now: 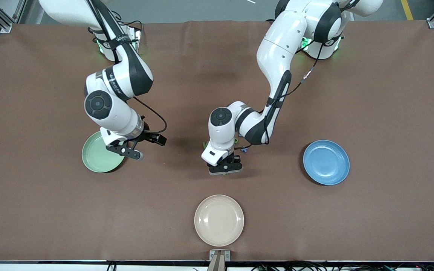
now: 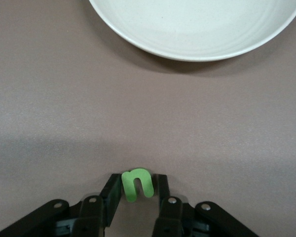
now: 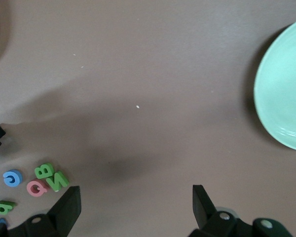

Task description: Sort upper and lower case letters into plates

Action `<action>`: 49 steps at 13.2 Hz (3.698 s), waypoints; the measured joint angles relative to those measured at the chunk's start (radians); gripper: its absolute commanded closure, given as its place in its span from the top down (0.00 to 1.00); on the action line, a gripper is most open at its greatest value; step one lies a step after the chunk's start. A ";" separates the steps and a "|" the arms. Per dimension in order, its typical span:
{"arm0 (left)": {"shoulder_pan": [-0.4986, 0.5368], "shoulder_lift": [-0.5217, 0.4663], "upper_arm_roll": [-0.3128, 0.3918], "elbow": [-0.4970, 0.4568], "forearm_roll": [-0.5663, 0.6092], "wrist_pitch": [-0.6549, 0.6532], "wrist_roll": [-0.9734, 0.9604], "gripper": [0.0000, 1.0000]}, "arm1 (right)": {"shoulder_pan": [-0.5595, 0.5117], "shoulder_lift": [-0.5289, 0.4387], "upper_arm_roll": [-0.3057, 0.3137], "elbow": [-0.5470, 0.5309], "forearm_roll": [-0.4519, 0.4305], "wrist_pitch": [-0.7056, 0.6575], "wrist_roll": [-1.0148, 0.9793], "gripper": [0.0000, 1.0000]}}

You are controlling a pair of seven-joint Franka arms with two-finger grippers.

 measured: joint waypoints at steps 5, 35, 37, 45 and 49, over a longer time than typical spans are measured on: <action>0.001 -0.001 0.001 0.002 0.000 -0.011 -0.035 0.09 | 0.063 0.050 0.000 -0.017 0.004 0.100 0.067 0.98; 0.549 -0.517 0.000 -0.573 -0.017 -0.317 0.488 0.09 | 0.314 0.399 -0.013 0.145 -0.349 0.366 0.292 0.95; 0.556 -0.505 -0.002 -0.618 -0.019 -0.238 0.493 0.30 | 0.308 0.403 -0.022 0.166 -0.352 0.368 0.283 0.95; 0.523 -0.511 -0.023 -0.529 -0.076 -0.333 0.492 1.00 | 0.263 0.436 -0.017 0.246 -0.307 0.365 0.258 0.90; 0.515 -0.557 -0.038 -0.376 -0.076 -0.531 0.489 1.00 | 0.279 0.472 -0.015 0.274 -0.307 0.373 0.259 0.90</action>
